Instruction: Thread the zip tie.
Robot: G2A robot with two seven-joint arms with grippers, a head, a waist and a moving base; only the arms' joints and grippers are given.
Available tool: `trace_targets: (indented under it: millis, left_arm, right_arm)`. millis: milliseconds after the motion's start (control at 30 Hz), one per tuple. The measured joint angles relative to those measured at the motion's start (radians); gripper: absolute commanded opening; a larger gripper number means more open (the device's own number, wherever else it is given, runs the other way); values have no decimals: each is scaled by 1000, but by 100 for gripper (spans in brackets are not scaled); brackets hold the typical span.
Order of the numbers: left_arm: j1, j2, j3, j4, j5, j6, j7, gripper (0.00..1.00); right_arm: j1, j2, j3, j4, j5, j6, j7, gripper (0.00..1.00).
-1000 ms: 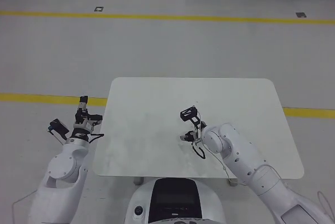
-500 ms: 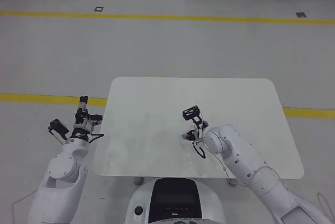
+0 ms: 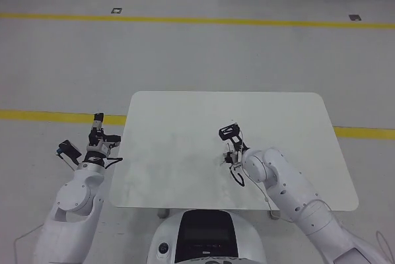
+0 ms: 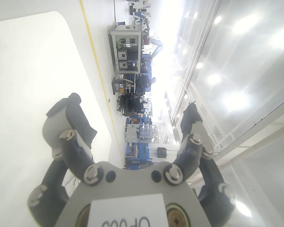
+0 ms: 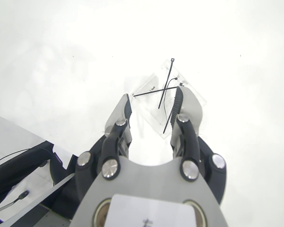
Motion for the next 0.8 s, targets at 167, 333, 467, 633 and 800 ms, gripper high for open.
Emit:
trace_targets:
  millis: [167, 333, 467, 633, 800]
  left_arm:
    - [0, 0, 0, 0, 0, 0, 0, 100]
    - [0, 0, 0, 0, 0, 0, 0, 100]
    - [0, 0, 0, 0, 0, 0, 0, 100]
    - [0, 0, 0, 0, 0, 0, 0, 100]
    - [0, 0, 0, 0, 0, 0, 0, 100]
  right_arm:
    - [-4, -2, 6, 12, -4, 5, -13, 22]
    - [7, -9, 1, 41, 4, 2, -28, 23]
    - [23, -17, -9, 72, 11, 3, -42, 23]
    - [43, -27, -26, 110, 7, 11, -54, 22]
    - [61, -37, -41, 144, 4, 20, -57, 20]
